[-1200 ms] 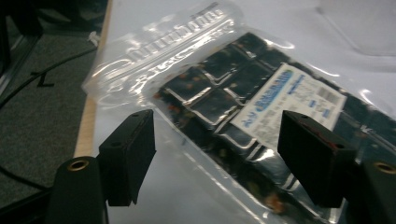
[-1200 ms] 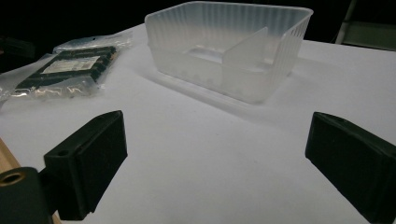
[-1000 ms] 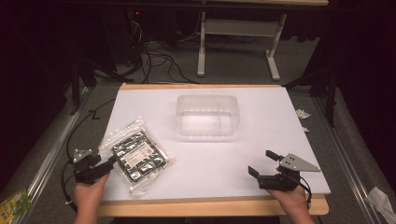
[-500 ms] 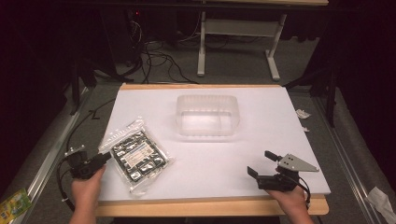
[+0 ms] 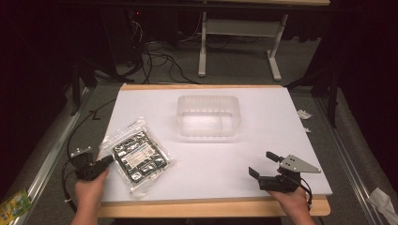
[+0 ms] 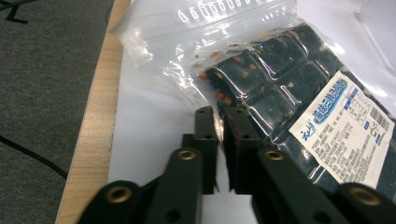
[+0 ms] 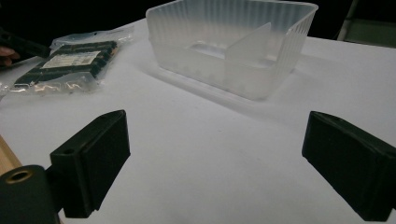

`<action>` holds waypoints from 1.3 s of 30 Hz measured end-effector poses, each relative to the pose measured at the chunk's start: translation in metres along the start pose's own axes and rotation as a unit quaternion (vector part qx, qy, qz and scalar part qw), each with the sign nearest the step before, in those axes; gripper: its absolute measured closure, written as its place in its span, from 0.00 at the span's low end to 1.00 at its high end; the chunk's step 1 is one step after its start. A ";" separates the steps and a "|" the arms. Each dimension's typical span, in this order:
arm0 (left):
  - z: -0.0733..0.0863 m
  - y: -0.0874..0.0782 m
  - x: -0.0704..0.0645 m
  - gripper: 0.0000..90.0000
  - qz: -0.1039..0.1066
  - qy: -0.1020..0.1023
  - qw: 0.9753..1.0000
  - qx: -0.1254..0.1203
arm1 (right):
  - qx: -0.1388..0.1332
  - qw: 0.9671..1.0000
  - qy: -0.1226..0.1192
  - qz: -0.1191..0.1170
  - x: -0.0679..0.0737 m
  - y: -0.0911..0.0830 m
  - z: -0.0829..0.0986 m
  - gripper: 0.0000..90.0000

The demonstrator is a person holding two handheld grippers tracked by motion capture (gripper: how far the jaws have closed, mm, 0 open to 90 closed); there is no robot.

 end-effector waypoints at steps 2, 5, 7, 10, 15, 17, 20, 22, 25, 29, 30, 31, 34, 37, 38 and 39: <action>0.000 0.001 -0.003 1.00 -0.001 0.013 1.000 -0.001 | 0.000 1.000 0.000 -0.001 0.000 0.000 0.000 0.09; 0.001 0.001 -0.011 1.00 0.002 0.050 0.999 0.000 | -0.001 1.000 0.000 0.000 0.001 0.000 0.000 0.09; 0.001 0.002 -0.018 1.00 -0.001 0.073 0.997 -0.005 | 0.000 1.000 -0.001 0.000 0.001 0.000 0.000 0.09; -0.001 -0.005 -0.028 1.00 -0.004 0.105 0.994 -0.034 | -0.001 1.000 0.000 0.000 0.001 -0.001 0.000 0.09; -0.002 -0.014 -0.034 1.00 -0.003 0.123 0.991 -0.054 | -0.003 1.000 0.000 0.000 0.001 -0.001 0.000 0.10; -0.002 -0.019 -0.037 1.00 -0.001 0.135 0.989 -0.063 | -0.003 1.000 -0.001 -0.002 0.001 -0.001 0.000 0.10; -0.003 -0.027 -0.042 1.00 0.003 0.147 0.986 -0.082 | -0.003 1.000 -0.002 -0.004 0.003 -0.001 0.000 0.10; -0.004 -0.032 -0.047 1.00 0.006 0.160 0.983 -0.093 | -0.004 1.000 -0.004 -0.007 0.005 0.000 -0.001 0.10; -0.005 -0.041 -0.054 1.00 0.013 0.172 0.978 -0.116 | -0.002 1.000 -0.005 -0.013 0.008 0.002 -0.002 0.10; -0.004 -0.048 -0.058 1.00 0.014 0.181 0.975 -0.130 | -0.006 1.000 -0.008 -0.027 0.017 0.008 -0.006 0.11; -0.003 -0.050 -0.059 1.00 0.014 0.184 0.974 -0.132 | -0.006 0.999 -0.007 -0.031 0.019 0.010 -0.008 0.11; -0.003 -0.052 -0.060 1.00 0.015 0.185 0.973 -0.135 | -0.005 0.999 -0.007 -0.036 0.022 0.013 -0.010 0.11; -0.003 -0.056 -0.063 1.00 0.017 0.188 0.971 -0.147 | 0.004 0.998 -0.005 -0.063 0.032 0.027 -0.018 0.16; -0.003 -0.059 -0.065 1.00 0.019 0.191 0.970 -0.151 | 0.011 0.997 -0.005 -0.081 0.041 0.039 -0.025 0.16; -0.003 -0.059 -0.066 1.00 0.020 0.191 0.969 -0.155 | 0.011 0.996 -0.001 -0.090 0.046 0.045 -0.029 0.17; -0.003 -0.061 -0.067 1.00 0.021 0.193 0.968 -0.158 | 0.015 0.994 0.008 -0.113 0.054 0.061 -0.035 0.17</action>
Point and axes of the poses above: each handheld gripper's, and its own axes: y roughly forward along the jaws, z roughly out of its underside, x roughly to its left, the point moved 1 cm from there along y, roughly forward along the jaws, and after that the axes turned 4 degrees about -x, right-handed, at the moved point
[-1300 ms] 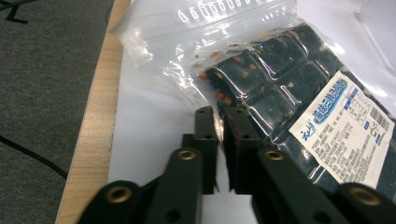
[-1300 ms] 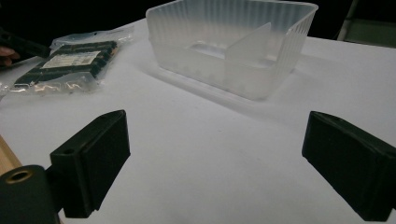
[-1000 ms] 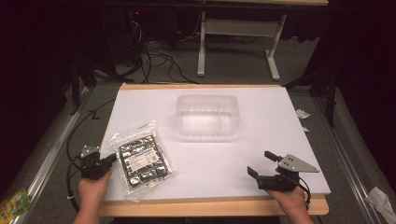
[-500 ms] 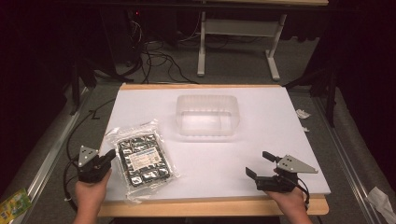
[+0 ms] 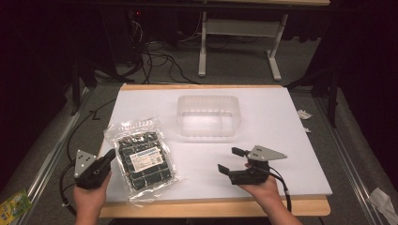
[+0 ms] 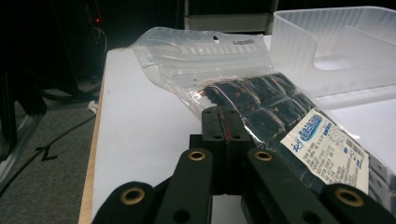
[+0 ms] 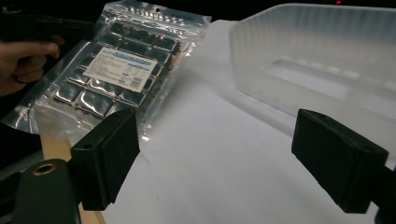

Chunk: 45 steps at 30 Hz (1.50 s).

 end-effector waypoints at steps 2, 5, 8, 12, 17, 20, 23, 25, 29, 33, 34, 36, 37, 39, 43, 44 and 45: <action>-0.001 -0.001 -0.001 1.00 0.001 0.005 1.000 -0.005 | 0.006 1.000 0.003 -0.011 0.004 0.019 -0.004 0.17; -0.003 -0.004 -0.004 1.00 0.003 0.011 1.000 -0.013 | 0.019 0.999 0.007 -0.029 0.008 0.047 -0.008 0.18; -0.004 -0.006 -0.006 1.00 0.006 0.014 1.000 -0.022 | 0.032 0.998 0.016 -0.044 0.011 0.074 -0.009 0.19; -0.006 -0.008 -0.008 1.00 0.007 0.020 0.999 -0.031 | 0.045 0.997 0.019 -0.058 0.016 0.109 -0.012 0.19; -0.007 -0.009 -0.009 1.00 0.010 0.027 0.999 -0.036 | 0.057 0.995 0.028 -0.075 0.023 0.142 -0.015 0.19; -0.008 -0.010 -0.010 1.00 0.012 0.028 0.999 -0.040 | 0.061 0.994 0.027 -0.084 0.026 0.158 -0.018 0.19; -0.009 -0.010 -0.012 1.00 0.012 0.032 0.998 -0.045 | 0.061 0.993 0.041 -0.096 0.028 0.172 -0.020 0.19; -0.009 -0.011 -0.012 1.00 0.013 0.035 0.998 -0.048 | 0.067 0.991 0.048 -0.101 0.028 0.182 -0.020 0.19; -0.010 -0.011 -0.013 1.00 0.013 0.041 0.998 -0.049 | 0.078 0.988 0.071 -0.117 0.029 0.198 -0.017 0.19; -0.010 -0.010 -0.012 1.00 0.015 0.040 0.998 -0.050 | 0.087 0.983 0.092 -0.136 0.028 0.207 -0.013 0.24; -0.010 -0.010 -0.012 1.00 0.016 0.038 0.998 -0.049 | 0.087 0.981 0.095 -0.143 0.028 0.207 -0.012 0.27; -0.009 -0.009 -0.012 1.00 0.016 0.037 0.998 -0.050 | 0.087 0.981 0.094 -0.149 0.028 0.206 -0.012 0.33; -0.009 -0.009 -0.012 1.00 0.017 0.035 0.998 -0.048 | 0.082 0.982 0.078 -0.151 0.031 0.203 -0.015 0.40; -0.010 -0.009 -0.012 1.00 0.016 0.034 0.998 -0.049 | 0.072 0.985 0.068 -0.144 0.032 0.196 -0.019 0.51; -0.014 -0.008 -0.015 1.00 0.023 0.030 0.998 -0.056 | 0.046 0.989 0.052 -0.131 0.030 0.175 -0.026 0.72; -0.016 -0.008 -0.017 1.00 0.025 0.031 0.997 -0.059 | 0.041 0.990 0.048 -0.128 0.030 0.170 -0.027 0.75; -0.018 -0.007 -0.019 1.00 0.028 0.031 0.997 -0.061 | 0.034 0.991 0.043 -0.124 0.029 0.164 -0.029 0.80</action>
Point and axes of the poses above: each handheld gripper's, and its own axes: y roughly forward along the jaws, z roughly out of its underside, x roughly to its left, the point moved 1 cm from there along y, roughly forward along the jaws, and after that the axes turned 4 degrees about -x, right-handed, at the moved point
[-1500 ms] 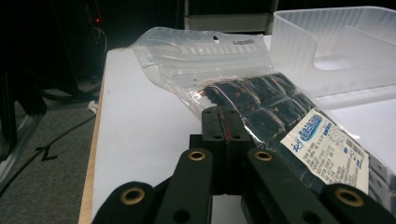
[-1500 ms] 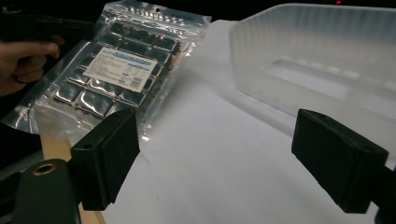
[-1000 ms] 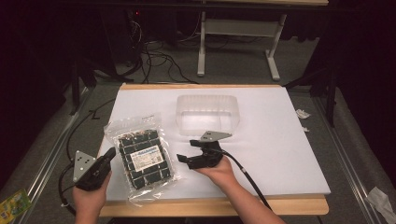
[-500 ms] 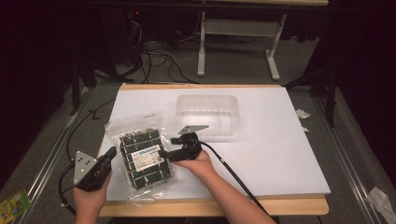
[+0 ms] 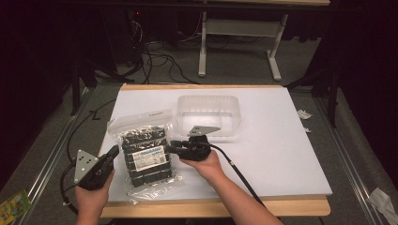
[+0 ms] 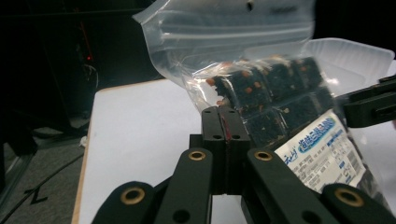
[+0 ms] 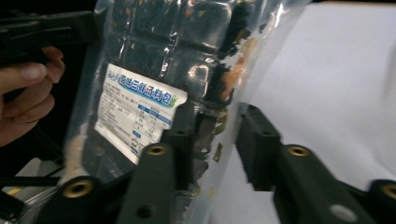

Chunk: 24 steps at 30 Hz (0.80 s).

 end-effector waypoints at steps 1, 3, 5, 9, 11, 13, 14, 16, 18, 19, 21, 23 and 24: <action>-0.002 0.001 -0.003 1.00 0.005 0.000 1.000 -0.003 | -0.007 1.000 -0.004 0.003 0.001 -0.007 -0.001 0.83; -0.007 0.004 -0.009 1.00 0.010 0.004 1.000 -0.009 | -0.021 1.000 -0.014 0.009 0.005 -0.020 -0.004 0.89; -0.013 0.008 -0.016 1.00 0.017 0.011 1.000 -0.016 | -0.035 0.999 -0.025 0.019 0.007 -0.035 -0.008 0.95; -0.025 0.019 -0.034 1.00 0.034 0.028 0.999 -0.027 | -0.057 0.997 -0.034 0.038 0.009 -0.061 -0.014 0.98; -0.030 0.027 -0.044 1.00 0.045 0.030 0.998 -0.032 | -0.068 0.995 -0.041 0.053 0.008 -0.077 -0.017 1.00; -0.034 0.035 -0.053 1.00 0.053 0.031 0.997 -0.037 | -0.075 0.993 -0.051 0.070 0.006 -0.092 -0.019 1.00; -0.036 0.040 -0.059 1.00 0.059 0.032 0.997 -0.039 | -0.078 0.992 -0.056 0.076 0.005 -0.099 -0.019 1.00; -0.041 0.048 -0.071 1.00 0.071 0.038 0.996 -0.044 | -0.086 0.990 -0.059 0.092 0.001 -0.117 -0.017 1.00; -0.046 0.056 -0.083 1.00 0.084 0.046 0.994 -0.047 | -0.091 0.988 -0.062 0.105 -0.001 -0.130 -0.016 1.00; -0.048 0.059 -0.089 1.00 0.089 0.051 0.994 -0.049 | -0.095 0.987 -0.063 0.111 -0.002 -0.138 -0.015 1.00; -0.053 0.065 -0.102 1.00 0.102 0.060 0.992 -0.052 | -0.102 0.985 -0.066 0.123 -0.005 -0.153 -0.012 1.00; -0.057 0.069 -0.111 1.00 0.111 0.066 0.990 -0.055 | -0.109 0.983 -0.065 0.132 -0.007 -0.166 -0.009 1.00; -0.058 0.070 -0.116 1.00 0.115 0.069 0.989 -0.057 | -0.111 0.982 -0.065 0.137 -0.008 -0.172 -0.007 1.00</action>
Point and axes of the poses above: each handheld gripper's, and its own axes: y roughly forward along the jaws, z roughly out of its underside, x roughly to its left, the point moved 1 cm from there along y, roughly forward along the jaws, and after that the axes turned 4 degrees about -x, right-handed, at the moved point
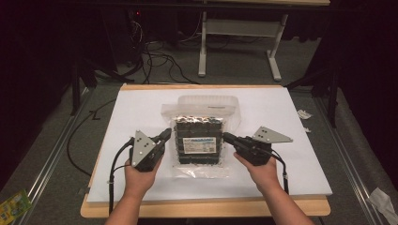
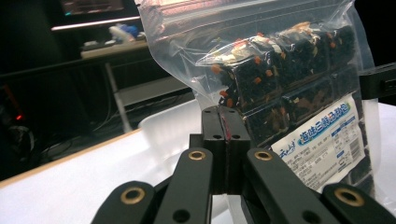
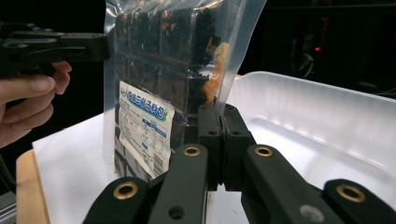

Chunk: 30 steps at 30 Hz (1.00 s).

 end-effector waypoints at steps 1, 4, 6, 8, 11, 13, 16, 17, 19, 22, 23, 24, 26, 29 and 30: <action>-0.002 0.003 -0.005 1.00 0.005 0.006 1.000 0.000 | -0.003 1.000 -0.001 0.005 -0.002 -0.005 0.001 1.00; -0.002 0.008 -0.014 1.00 0.011 0.016 1.000 0.001 | -0.007 1.000 -0.003 0.016 -0.006 -0.019 0.005 1.00; 0.002 0.010 -0.019 1.00 0.014 0.030 0.999 0.001 | -0.005 1.000 -0.010 0.020 -0.007 -0.026 0.012 0.99; 0.008 0.010 -0.024 1.00 0.017 0.033 0.999 0.003 | -0.002 1.000 -0.010 0.022 -0.009 -0.029 0.019 0.99; 0.016 0.009 -0.028 1.00 0.020 0.029 0.999 0.005 | 0.008 1.000 -0.016 0.024 -0.009 -0.032 0.032 0.99; 0.021 0.007 -0.030 1.00 0.020 0.028 0.999 0.004 | 0.019 0.999 -0.025 0.027 -0.008 -0.033 0.037 0.99; 0.027 0.003 -0.030 1.00 0.022 0.015 1.000 0.006 | 0.017 0.999 -0.029 0.022 -0.005 -0.034 0.041 0.98; 0.029 0.002 -0.030 1.00 0.022 0.012 1.000 0.006 | 0.016 0.999 -0.032 0.022 -0.004 -0.034 0.042 0.98; 0.033 0.000 -0.028 1.00 0.022 0.008 1.000 0.009 | 0.015 0.999 -0.037 0.020 -0.001 -0.034 0.042 0.97; 0.037 -0.002 -0.026 1.00 0.021 0.003 1.000 0.012 | 0.016 0.999 -0.038 0.018 0.003 -0.034 0.043 0.95; 0.037 -0.003 -0.026 1.00 0.021 0.005 1.000 0.016 | 0.016 0.999 -0.039 0.016 0.003 -0.034 0.043 0.94; 0.039 -0.003 -0.027 1.00 0.022 0.007 1.000 0.020 | 0.016 0.999 -0.039 0.015 0.003 -0.034 0.043 0.93; 0.041 -0.001 -0.029 1.00 0.023 0.009 0.999 0.024 | 0.017 0.999 -0.038 0.018 0.003 -0.034 0.043 0.91; 0.042 0.000 -0.028 1.00 0.025 0.002 0.999 0.026 | 0.017 0.999 -0.038 0.016 0.003 -0.034 0.043 0.88; 0.042 0.001 -0.028 1.00 0.027 0.001 0.999 0.026 | 0.017 0.999 -0.040 0.014 0.003 -0.034 0.043 0.86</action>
Point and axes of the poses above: each handheld gripper's, and its own axes: y roughly forward along the jaws, z roughly out of its underside, x roughly to its left, the point moved 1 cm from there along y, roughly forward along the jaws, and after that the axes turned 4 degrees about -x, right-handed, at the moved point
